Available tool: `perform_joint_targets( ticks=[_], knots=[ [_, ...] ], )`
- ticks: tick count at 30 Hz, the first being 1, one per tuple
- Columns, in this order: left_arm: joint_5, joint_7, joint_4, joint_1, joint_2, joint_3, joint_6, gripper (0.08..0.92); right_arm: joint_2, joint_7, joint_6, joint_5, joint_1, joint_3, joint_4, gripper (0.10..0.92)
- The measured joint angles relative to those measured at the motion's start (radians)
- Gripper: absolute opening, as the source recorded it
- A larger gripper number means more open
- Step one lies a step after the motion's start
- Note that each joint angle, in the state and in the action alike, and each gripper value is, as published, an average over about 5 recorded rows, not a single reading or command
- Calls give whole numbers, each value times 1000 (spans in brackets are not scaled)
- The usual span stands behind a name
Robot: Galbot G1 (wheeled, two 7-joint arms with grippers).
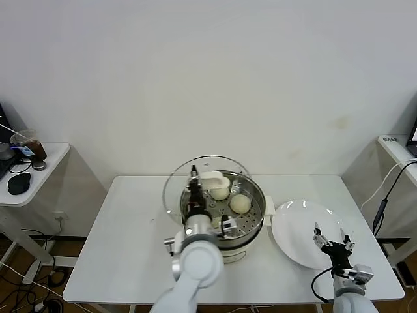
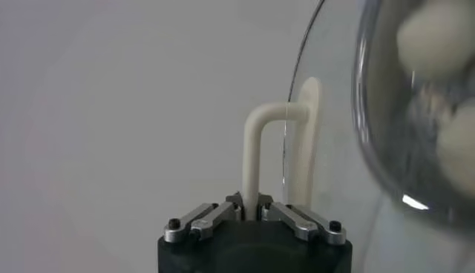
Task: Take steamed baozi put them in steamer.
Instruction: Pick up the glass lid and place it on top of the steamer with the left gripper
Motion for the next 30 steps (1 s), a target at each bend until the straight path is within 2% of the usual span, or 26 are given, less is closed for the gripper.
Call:
perform_joint_targets(
  ticks=[10, 22, 30],
  knots=[
    [-95, -48, 103, -63, -23, 60, 2, 172, 5, 0, -1, -5, -7, 9, 4, 823],
    [-20, -59, 195, -63, -33, 74, 3, 172, 9, 0, 1, -7, -6, 11, 4, 823],
    [25, -56, 212, -54, -35, 67, 3, 172, 9, 0, 5, -10, -9, 11, 1, 823]
  ],
)
